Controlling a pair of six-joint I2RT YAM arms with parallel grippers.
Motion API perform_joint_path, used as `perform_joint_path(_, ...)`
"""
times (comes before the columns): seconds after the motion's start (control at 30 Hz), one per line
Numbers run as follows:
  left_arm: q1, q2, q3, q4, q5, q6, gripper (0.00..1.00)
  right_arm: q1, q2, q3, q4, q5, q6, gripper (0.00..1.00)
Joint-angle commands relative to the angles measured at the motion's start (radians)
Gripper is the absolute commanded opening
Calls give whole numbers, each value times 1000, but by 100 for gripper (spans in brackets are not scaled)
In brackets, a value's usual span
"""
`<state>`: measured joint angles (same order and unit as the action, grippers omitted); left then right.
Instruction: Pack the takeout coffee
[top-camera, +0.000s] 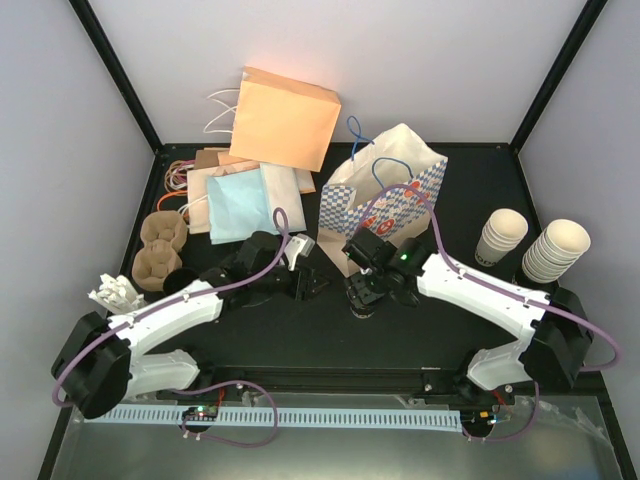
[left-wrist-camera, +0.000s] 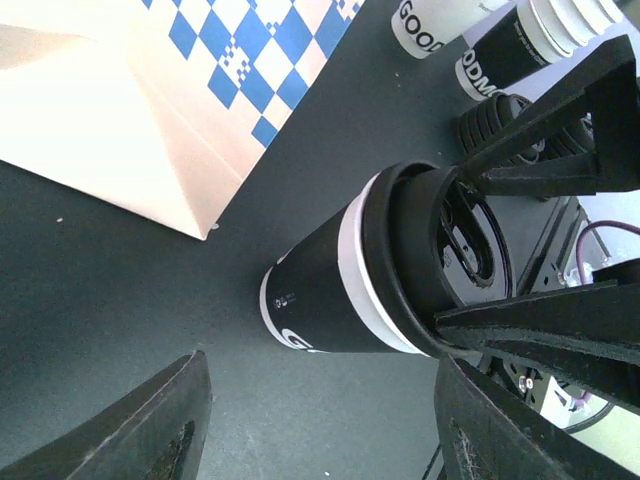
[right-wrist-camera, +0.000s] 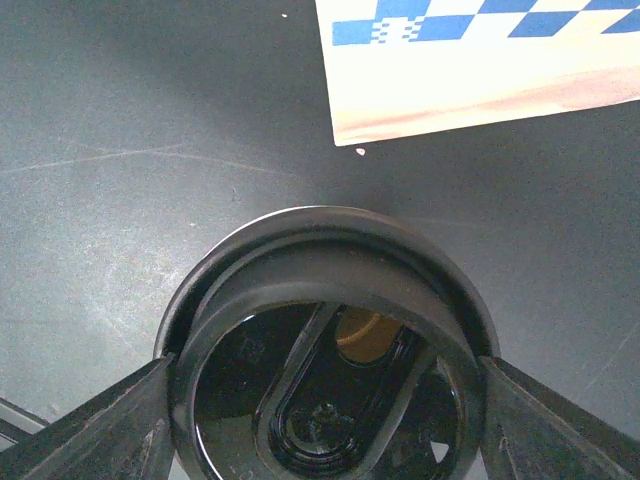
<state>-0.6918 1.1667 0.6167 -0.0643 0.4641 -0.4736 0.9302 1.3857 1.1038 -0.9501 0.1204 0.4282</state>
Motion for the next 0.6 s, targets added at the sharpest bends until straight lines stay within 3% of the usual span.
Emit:
perform_joint_path(0.0, -7, 17, -6, 56, 38, -14, 62, 9, 15, 23, -19, -1, -11, 80)
perform_joint_path(0.57, -14, 68, -31, 112, 55, -23, 57, 29, 84, 54, -55, 61, -1, 85)
